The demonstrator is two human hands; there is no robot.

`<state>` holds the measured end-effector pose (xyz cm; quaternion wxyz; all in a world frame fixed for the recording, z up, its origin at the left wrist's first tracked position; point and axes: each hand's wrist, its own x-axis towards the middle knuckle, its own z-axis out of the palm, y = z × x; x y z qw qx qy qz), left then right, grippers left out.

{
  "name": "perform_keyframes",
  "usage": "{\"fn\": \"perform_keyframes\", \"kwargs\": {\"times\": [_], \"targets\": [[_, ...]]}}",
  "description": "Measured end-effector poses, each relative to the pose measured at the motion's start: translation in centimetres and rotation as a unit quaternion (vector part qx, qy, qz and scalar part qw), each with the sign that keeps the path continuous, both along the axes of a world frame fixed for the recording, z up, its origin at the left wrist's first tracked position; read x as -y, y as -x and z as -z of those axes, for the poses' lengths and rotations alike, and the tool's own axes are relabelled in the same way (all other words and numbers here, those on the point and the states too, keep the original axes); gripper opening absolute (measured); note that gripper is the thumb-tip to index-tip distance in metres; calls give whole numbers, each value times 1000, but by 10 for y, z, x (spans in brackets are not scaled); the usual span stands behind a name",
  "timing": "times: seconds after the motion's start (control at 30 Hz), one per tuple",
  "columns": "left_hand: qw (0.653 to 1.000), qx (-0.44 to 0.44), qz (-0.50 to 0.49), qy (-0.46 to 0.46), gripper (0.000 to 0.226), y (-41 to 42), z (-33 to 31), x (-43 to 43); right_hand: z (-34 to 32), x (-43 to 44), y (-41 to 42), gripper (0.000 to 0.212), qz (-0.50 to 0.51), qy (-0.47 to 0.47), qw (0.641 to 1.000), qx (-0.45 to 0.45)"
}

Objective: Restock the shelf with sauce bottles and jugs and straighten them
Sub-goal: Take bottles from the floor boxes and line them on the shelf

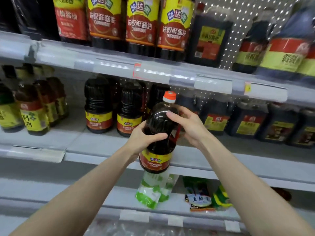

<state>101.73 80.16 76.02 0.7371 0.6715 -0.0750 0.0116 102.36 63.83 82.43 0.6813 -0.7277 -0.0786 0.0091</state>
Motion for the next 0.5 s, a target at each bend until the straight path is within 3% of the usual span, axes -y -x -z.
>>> {"fn": "perform_keyframes", "kwargs": {"times": [0.2,0.33,0.5], "targets": [[999,-4,-46,-1,47,-56,7,12,3,7,-60,38,-18,-6,1000,24],[998,5,-54,10,59,-84,9,16,7,6,-96,32,-10,2,1000,23],[998,12,-55,-1,52,-106,15,14,19,2,-124,33,16,17,998,55]]}}
